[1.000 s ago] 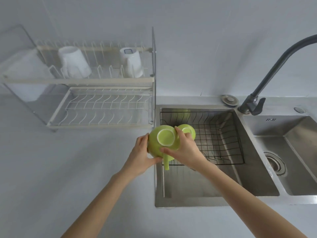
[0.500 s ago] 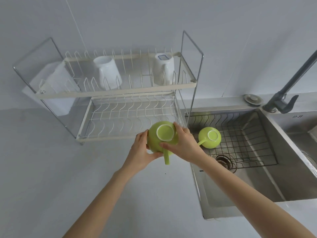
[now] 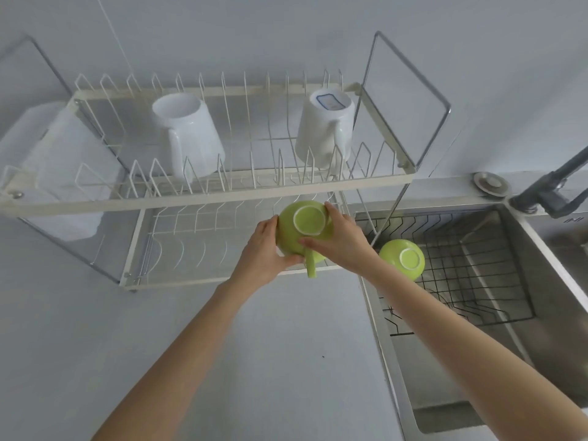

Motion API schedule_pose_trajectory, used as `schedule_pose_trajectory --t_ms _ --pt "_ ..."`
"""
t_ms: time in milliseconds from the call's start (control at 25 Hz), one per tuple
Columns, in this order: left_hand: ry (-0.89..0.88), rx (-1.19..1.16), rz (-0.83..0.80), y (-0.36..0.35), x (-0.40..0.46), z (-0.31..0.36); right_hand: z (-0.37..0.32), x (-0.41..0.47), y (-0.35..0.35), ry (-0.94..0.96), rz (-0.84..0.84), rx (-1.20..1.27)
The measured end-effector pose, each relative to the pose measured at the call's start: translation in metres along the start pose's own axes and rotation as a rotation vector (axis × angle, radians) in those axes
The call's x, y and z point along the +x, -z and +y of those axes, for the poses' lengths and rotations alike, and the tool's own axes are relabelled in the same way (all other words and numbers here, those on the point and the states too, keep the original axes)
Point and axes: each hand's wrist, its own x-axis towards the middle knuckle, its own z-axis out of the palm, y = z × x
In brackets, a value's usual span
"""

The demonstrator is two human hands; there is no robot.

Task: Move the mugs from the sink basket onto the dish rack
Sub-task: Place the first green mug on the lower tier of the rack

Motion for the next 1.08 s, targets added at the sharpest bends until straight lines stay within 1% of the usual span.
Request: schedule_pose_trajectory --t_ms 360,520,640,840,1000,1080 --pt "0.082 -0.004 -0.037 -0.012 0.035 -0.013 0.01 0.043 -0.007 -0.032 -0.025 -0.022" --pt "0.047 -0.011 -0.036 -0.015 0.03 -0.014 0.016 0.04 -0.011 -0.015 -0.056 -0.068" --pt "0.025 0.041 -0.045 -0.015 0.027 -0.014 0.017 0.035 -0.008 -0.01 -0.086 -0.078" --pt "-0.02 0.145 -0.069 -0.009 0.018 -0.006 0.016 0.027 -0.005 0.041 -0.088 -0.133" --pt "-0.045 0.323 -0.059 0.005 0.0 0.002 0.016 0.01 0.003 0.128 -0.07 -0.206" --pt "-0.039 0.416 -0.049 0.01 -0.016 0.01 0.017 -0.005 0.008 0.185 -0.061 -0.28"
